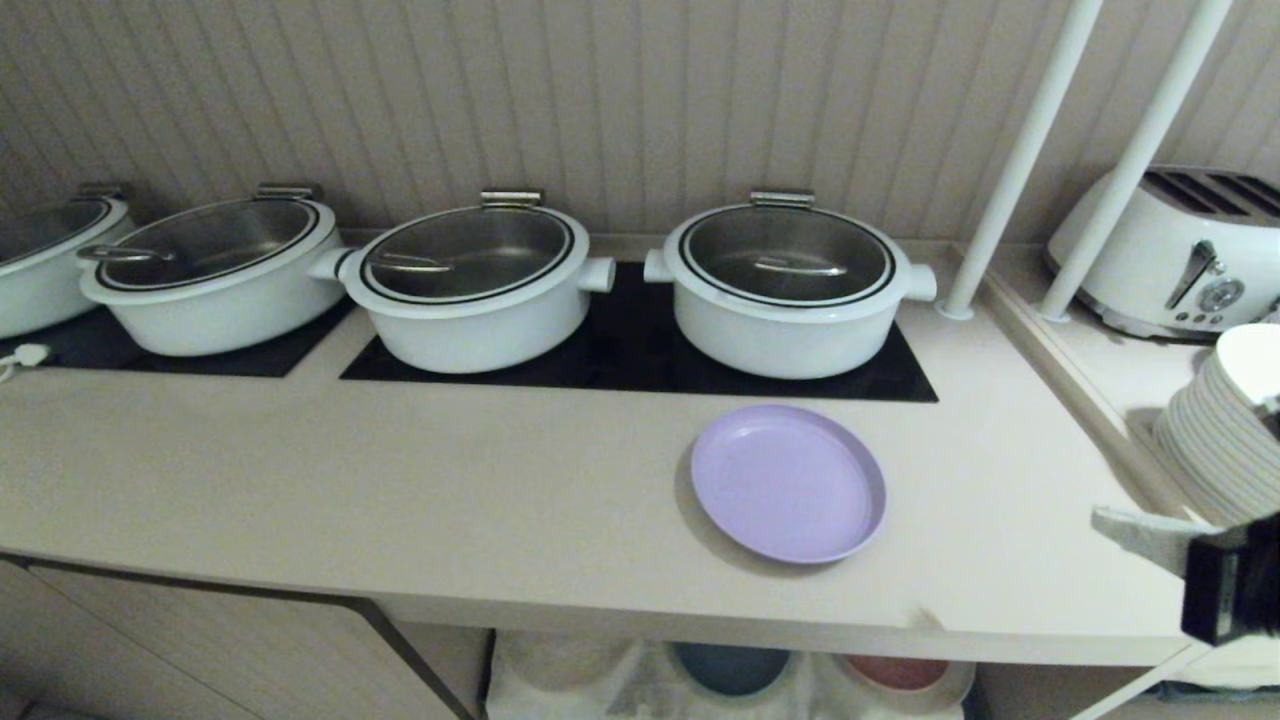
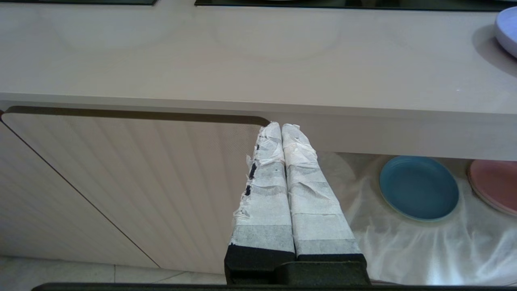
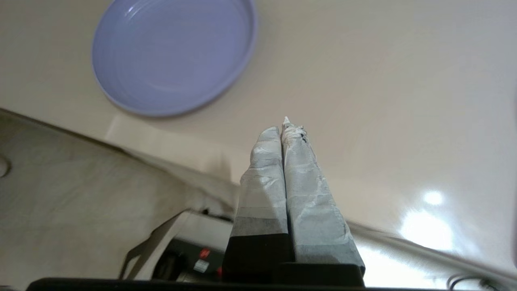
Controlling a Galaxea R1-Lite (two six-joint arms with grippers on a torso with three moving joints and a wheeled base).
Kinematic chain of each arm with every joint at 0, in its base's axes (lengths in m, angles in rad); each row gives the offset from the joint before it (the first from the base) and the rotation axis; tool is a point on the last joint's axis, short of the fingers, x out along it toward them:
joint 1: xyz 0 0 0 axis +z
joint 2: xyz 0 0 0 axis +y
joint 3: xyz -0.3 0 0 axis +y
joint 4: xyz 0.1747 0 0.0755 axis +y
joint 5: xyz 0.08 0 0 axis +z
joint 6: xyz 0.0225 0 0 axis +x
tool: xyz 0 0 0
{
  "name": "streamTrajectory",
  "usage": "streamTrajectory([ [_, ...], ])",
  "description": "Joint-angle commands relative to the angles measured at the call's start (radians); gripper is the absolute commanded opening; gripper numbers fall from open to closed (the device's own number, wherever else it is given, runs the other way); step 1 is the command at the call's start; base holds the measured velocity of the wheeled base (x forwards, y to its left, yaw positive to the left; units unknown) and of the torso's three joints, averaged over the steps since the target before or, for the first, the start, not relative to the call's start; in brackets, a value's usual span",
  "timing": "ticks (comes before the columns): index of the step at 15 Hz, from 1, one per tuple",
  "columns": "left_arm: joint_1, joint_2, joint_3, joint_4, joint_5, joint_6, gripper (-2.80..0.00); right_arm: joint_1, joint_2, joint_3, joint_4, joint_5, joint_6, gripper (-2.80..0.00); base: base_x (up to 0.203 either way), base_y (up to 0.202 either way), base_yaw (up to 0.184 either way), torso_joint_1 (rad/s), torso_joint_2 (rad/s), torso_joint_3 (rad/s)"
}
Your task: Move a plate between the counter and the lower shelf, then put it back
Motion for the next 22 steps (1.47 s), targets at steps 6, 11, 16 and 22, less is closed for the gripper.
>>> streamTrajectory([
  [6, 0.000, 0.000, 0.000, 0.000, 0.000, -0.001, -2.80, -0.131, -0.453, 0.298, -0.119, -0.002, -0.007, -2.80, 0.000, 0.000, 0.000, 0.000, 0.00, 0.000],
  [11, 0.000, 0.000, 0.000, 0.000, 0.000, -0.001, -2.80, -0.218, -0.723, 0.416, -0.078, -0.002, -0.008, -2.80, 0.000, 0.000, 0.000, 0.000, 0.00, 0.000],
  [16, 0.000, 0.000, 0.000, 0.000, 0.000, -0.001, -2.80, -0.201, -0.882, 0.430, 0.176, -0.095, -0.017, -2.80, 0.000, 0.000, 0.000, 0.000, 0.00, 0.000],
  [22, 0.000, 0.000, 0.000, 0.000, 0.000, -0.001, -2.80, -0.183, -1.056, 0.430, 0.222, -0.117, -0.025, -2.80, 0.000, 0.000, 0.000, 0.000, 0.00, 0.000],
])
